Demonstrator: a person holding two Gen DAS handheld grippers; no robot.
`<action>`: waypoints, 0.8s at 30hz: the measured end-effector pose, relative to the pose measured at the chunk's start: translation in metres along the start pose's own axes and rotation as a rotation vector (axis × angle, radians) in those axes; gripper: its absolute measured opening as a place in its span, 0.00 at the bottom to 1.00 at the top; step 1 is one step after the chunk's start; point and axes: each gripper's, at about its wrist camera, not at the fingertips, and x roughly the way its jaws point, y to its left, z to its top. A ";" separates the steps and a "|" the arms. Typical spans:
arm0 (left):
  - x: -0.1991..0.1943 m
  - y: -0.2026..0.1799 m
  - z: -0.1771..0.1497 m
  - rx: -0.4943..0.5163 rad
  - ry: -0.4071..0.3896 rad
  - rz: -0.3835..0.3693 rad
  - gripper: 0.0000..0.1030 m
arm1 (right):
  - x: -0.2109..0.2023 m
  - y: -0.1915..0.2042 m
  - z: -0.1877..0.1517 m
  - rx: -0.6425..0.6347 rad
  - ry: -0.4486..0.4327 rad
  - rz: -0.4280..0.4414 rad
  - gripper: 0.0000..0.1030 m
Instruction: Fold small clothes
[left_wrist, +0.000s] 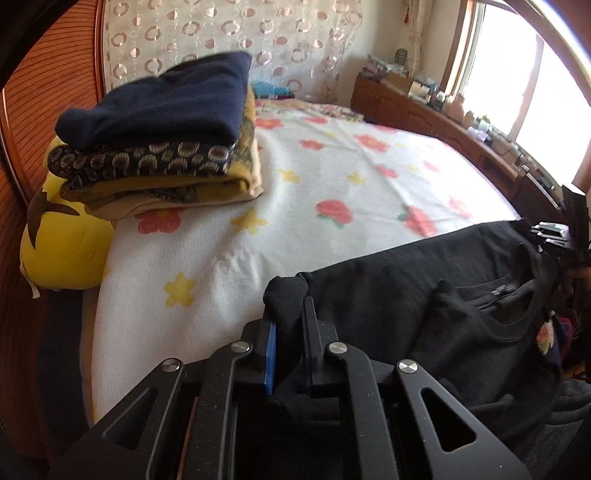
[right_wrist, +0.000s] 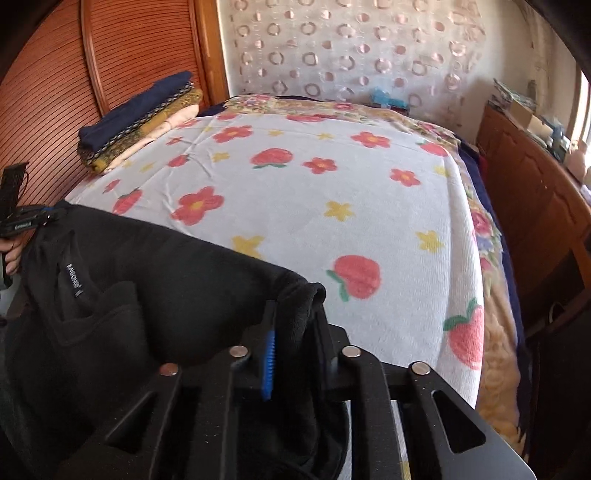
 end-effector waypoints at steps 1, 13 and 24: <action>-0.012 -0.002 0.001 -0.010 -0.034 -0.021 0.11 | -0.005 0.002 -0.001 0.002 -0.013 0.012 0.12; -0.190 -0.058 0.066 0.078 -0.489 -0.089 0.10 | -0.186 0.038 0.009 0.018 -0.459 -0.005 0.11; -0.279 -0.061 0.116 0.149 -0.708 -0.078 0.10 | -0.319 0.047 0.040 -0.021 -0.697 -0.166 0.11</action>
